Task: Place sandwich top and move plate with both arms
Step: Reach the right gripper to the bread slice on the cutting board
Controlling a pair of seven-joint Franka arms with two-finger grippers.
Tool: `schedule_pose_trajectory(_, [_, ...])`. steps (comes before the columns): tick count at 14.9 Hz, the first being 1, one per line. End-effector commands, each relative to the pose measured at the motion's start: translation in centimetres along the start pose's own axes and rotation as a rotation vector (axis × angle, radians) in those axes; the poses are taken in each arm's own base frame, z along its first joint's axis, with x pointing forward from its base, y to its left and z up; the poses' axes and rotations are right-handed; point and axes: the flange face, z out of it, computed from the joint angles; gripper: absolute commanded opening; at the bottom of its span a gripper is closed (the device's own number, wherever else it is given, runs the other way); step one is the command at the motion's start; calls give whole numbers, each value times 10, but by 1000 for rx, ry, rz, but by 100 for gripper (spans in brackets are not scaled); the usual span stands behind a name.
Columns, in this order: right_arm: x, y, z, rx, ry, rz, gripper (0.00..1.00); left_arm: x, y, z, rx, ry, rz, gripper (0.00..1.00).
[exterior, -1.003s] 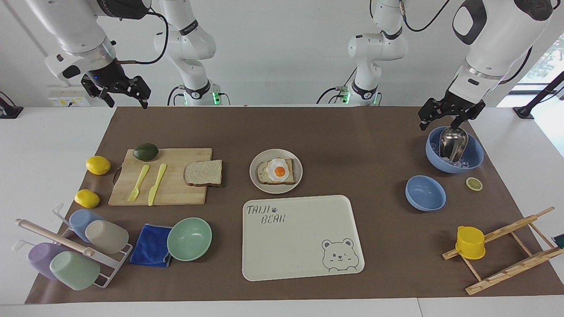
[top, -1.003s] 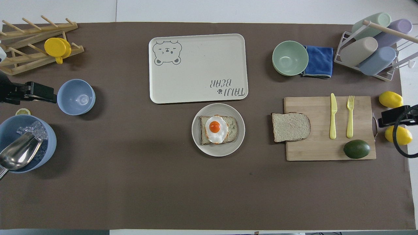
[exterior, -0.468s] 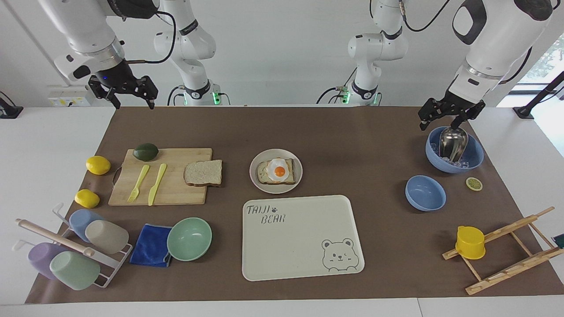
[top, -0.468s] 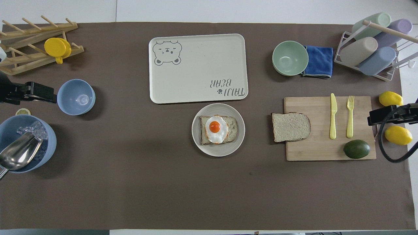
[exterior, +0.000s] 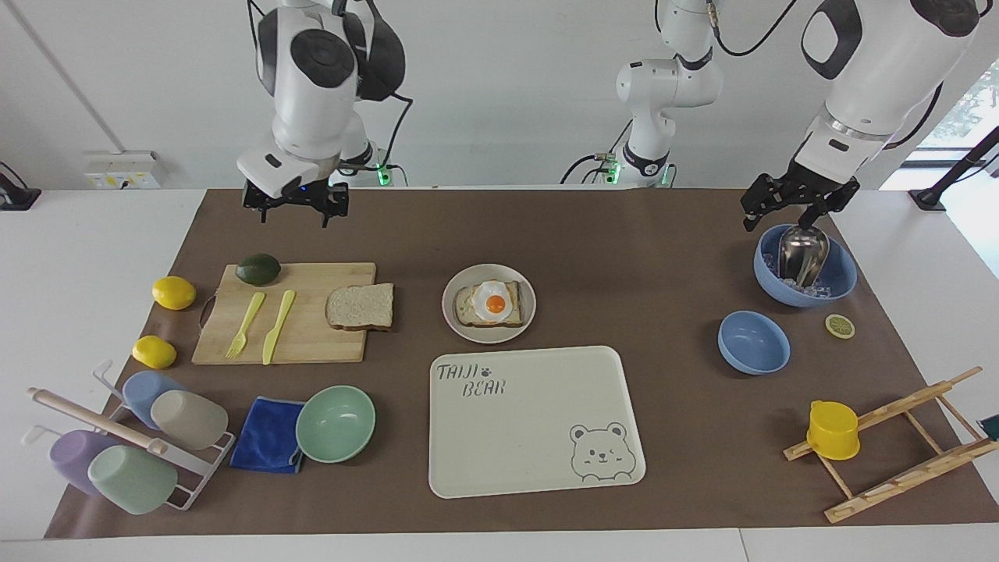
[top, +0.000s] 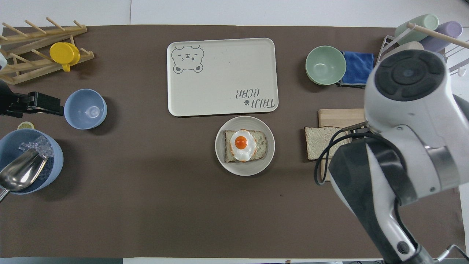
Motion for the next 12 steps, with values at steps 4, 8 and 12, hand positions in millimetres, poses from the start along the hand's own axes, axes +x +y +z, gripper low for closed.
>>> schedule_pose_trajectory(4, [63,-114,26,-118,-24,62,100,-4,-3,-4,18,5,14,100])
schedule_pose_trajectory(8, [82,-176,77,-120,-33,193,100,-4,-3,-4,18,5,14,100])
schedule_pose_trajectory(12, [84,-183,106,-86,-15,252,100,-4,-3,-4,18,5,14,100])
